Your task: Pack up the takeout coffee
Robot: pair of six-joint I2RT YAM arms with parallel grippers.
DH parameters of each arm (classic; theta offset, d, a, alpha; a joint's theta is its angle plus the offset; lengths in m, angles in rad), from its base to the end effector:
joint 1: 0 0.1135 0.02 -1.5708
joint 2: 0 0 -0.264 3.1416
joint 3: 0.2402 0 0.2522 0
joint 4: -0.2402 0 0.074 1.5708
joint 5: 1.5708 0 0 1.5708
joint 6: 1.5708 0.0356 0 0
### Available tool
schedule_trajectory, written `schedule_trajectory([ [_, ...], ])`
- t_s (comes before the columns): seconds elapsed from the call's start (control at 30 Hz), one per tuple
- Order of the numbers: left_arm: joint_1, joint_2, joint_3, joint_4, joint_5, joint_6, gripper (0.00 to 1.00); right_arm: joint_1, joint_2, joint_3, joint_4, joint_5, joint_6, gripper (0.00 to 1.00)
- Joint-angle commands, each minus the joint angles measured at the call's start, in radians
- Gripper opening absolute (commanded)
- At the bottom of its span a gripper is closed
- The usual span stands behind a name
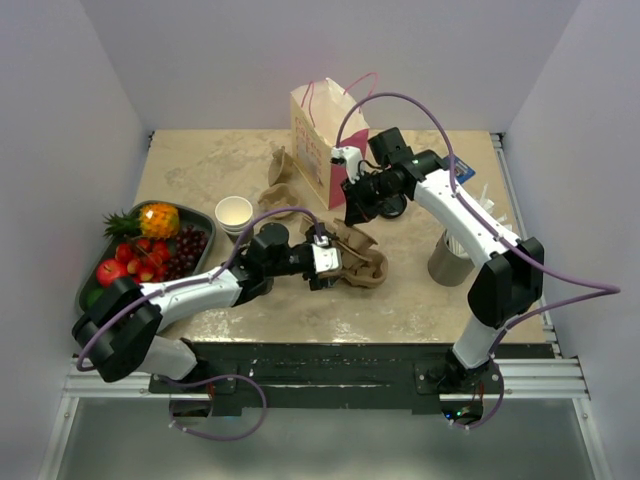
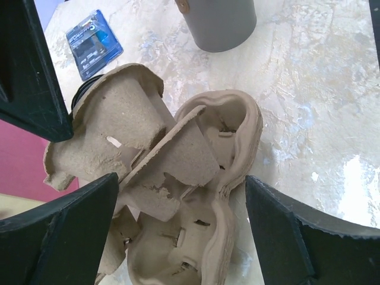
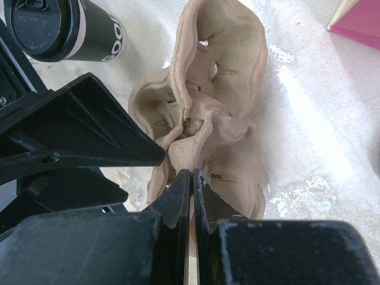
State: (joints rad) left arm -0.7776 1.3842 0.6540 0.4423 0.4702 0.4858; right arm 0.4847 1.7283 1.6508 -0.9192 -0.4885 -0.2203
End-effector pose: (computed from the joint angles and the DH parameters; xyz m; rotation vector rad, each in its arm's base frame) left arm 0.1989 -0.2184 0.2242 1.3562 1.2944 -0.6377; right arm 0.3174 0.1860 0.3266 -1.0542 2.3235 0.7277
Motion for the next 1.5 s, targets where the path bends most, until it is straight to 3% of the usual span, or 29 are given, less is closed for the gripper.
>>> schedule_trajectory([
  [0.0, -0.008, -0.034, -0.011, -0.017, 0.048, -0.035, 0.90, 0.000, -0.024, 0.050, 0.013, 0.017, -0.024, 0.00],
  [0.17, -0.009, -0.066, -0.014, -0.083, 0.108, -0.058, 0.88, -0.001, -0.041, 0.061, -0.003, 0.056, -0.089, 0.00],
  [0.57, -0.011, -0.083, -0.019, -0.134, 0.064, -0.171, 0.88, -0.003, -0.075, 0.144, -0.056, 0.160, -0.246, 0.00],
  [0.83, -0.002, -0.135, 0.033, -0.158, 0.057, -0.174, 0.89, -0.001, -0.190, -0.012, -0.011, 0.246, -0.337, 0.00],
  [1.17, 0.080, -0.368, 0.088, -0.284, 0.022, -0.275, 0.93, 0.020, -0.343, -0.190, 0.003, 0.344, -0.432, 0.00],
  [1.33, 0.196, -0.389, 0.157, -0.313, -0.057, -0.331, 0.97, 0.026, -0.388, -0.242, 0.025, 0.387, -0.441, 0.00],
  [1.47, 0.230, -0.344, 0.220, -0.441, -0.042, -0.259, 0.94, 0.029, -0.401, -0.334, 0.104, 0.490, -0.410, 0.00],
])
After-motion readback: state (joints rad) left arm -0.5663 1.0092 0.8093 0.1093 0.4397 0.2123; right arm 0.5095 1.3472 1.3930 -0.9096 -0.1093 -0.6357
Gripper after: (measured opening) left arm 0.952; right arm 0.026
